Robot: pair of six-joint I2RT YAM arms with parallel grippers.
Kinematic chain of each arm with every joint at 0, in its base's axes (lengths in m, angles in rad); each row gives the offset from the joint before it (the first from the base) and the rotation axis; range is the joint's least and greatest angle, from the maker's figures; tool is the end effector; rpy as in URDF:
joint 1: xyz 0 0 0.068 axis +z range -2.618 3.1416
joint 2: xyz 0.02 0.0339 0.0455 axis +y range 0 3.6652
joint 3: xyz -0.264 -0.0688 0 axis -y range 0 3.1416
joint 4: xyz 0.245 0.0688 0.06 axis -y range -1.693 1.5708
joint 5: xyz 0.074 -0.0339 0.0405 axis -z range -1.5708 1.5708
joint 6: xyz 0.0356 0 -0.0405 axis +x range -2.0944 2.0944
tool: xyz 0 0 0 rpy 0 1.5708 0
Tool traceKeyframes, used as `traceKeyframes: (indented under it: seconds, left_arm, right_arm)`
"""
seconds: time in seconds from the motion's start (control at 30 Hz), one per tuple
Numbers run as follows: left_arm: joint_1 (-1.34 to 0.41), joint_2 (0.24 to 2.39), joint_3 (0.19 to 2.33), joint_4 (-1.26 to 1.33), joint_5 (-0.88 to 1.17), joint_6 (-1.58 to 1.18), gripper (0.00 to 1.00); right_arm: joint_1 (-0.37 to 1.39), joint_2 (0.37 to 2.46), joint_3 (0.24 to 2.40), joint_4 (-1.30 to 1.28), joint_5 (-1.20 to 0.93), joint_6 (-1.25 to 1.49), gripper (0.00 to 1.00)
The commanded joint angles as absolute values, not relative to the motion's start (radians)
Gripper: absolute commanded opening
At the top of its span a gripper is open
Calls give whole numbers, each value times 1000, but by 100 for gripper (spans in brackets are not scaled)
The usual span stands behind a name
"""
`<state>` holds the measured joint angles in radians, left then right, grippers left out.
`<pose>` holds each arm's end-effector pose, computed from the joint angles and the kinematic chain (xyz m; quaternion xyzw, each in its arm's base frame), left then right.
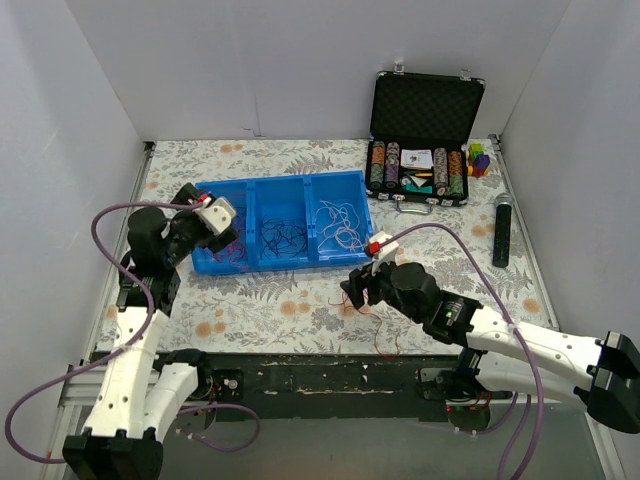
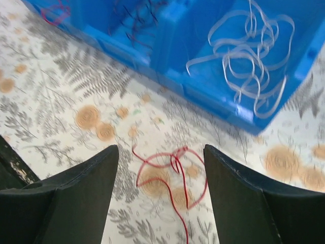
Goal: Untangle the cables
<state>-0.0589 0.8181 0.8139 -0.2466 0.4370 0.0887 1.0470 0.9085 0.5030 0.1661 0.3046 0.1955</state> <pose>0.1865 -0.0261 0.3388 0.1894 0.7593 -0.1623 0.6010 0.1150 0.1777 0.2546 -0.2357 0.7467 0.2583 0.5658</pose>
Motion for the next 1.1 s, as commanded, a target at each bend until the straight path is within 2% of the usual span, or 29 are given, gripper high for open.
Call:
traceKeyframes:
  seconds: [0.0,0.2,0.33,0.43,0.53,0.6,0.63,0.67,0.7,0.73,0.9,0.97,1.07]
  left_arm:
    - [-61,729,874,-417,586,100,83]
    - [-63,689,871,-517,569,132,83]
    - [-63,657,873,-551,563,127,83]
    - [-63,638,880,-574,552,118,83]
    - [-63,617,897,-586,534,110,83]
    - [-63,603,907,-586,517,94,82]
    - [-63,589,919,-586,493,78,82]
    - [-63,584,920,-581,477,66,82]
    - [-64,577,920,-566,450,43,81]
    - [-63,574,919,-539,411,8,81]
    - [-63,555,896,-422,215,-182,78]
    - [-63,545,897,-429,190,-205,78]
    - [-63,506,911,-480,212,-227,78]
  right_arm:
    - [1045,913,523,-81,414,356,77]
    - [1046,905,468,-65,414,373,81]
    - [1046,989,480,-9,403,328,84]
    - [1046,1087,494,38,379,319,81]
    - [1046,1159,480,77,370,324,70]
    - [1046,1186,474,97,365,324,57]
    - [1046,1189,474,119,357,316,37]
    - [1046,1186,483,126,351,305,27]
    - [1046,1183,498,126,341,299,12]
    - [1046,1175,520,129,330,282,2]
    - [1061,1187,674,204,180,180,1]
    - [1066,1250,792,170,115,152,1]
    - [1077,1302,889,277,6,124,1]
